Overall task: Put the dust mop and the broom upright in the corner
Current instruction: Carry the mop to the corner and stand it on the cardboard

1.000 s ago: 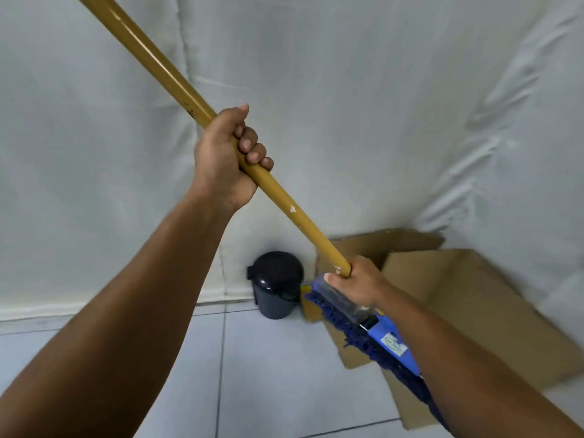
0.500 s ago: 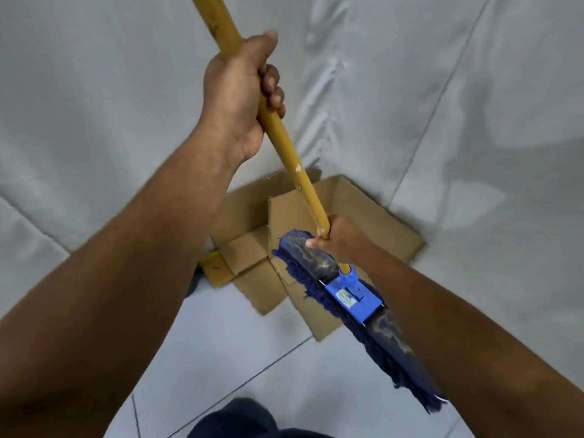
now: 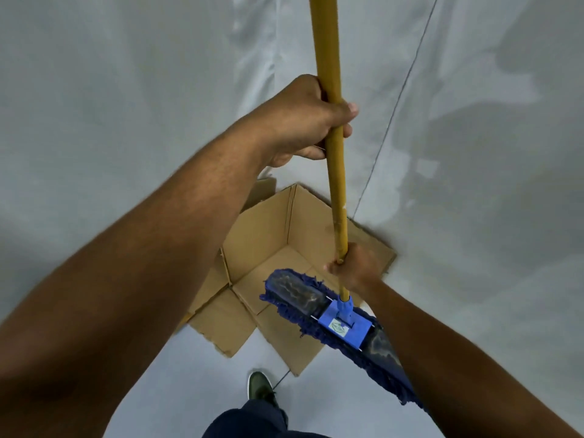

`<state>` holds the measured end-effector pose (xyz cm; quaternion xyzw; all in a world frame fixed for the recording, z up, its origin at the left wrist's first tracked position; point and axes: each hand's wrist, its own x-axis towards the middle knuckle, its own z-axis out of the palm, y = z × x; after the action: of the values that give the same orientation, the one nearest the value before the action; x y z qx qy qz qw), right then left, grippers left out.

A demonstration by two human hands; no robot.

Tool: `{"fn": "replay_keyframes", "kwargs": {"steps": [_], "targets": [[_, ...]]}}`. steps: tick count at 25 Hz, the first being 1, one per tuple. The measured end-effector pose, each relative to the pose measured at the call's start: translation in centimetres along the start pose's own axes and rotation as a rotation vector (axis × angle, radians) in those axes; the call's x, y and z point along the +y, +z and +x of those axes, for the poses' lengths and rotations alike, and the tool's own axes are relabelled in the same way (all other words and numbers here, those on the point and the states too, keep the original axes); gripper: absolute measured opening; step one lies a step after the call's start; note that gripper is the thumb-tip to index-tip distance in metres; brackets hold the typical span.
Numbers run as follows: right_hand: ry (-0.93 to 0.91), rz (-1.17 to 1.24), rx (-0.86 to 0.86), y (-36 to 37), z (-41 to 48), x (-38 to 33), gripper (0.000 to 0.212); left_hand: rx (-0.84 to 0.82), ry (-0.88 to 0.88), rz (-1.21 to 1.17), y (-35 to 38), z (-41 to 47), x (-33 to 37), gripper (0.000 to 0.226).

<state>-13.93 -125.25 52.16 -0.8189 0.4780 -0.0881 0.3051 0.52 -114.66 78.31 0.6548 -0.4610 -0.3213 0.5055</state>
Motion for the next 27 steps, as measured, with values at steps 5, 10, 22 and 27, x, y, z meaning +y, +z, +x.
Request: {"fn": "replay_keyframes", "kwargs": {"steps": [5,10,22,27], "targets": [[0.115,0.040,0.026,2.4,8.6,0.5,0.033,0.003,0.001,0.122,-2.4,8.8,-1.4,0.028],[0.188,0.025,0.031,3.3,14.0,1.6,0.021,0.102,0.077,0.132,-3.6,14.9,-2.5,0.034],[0.178,-0.082,0.007,4.9,25.6,4.6,0.015,-0.019,0.002,0.168,-3.2,26.6,-7.4,0.032],[0.152,-0.110,-0.115,6.3,31.2,5.9,0.014,-0.026,-0.053,0.187,-3.3,33.1,-9.0,0.034]]}}
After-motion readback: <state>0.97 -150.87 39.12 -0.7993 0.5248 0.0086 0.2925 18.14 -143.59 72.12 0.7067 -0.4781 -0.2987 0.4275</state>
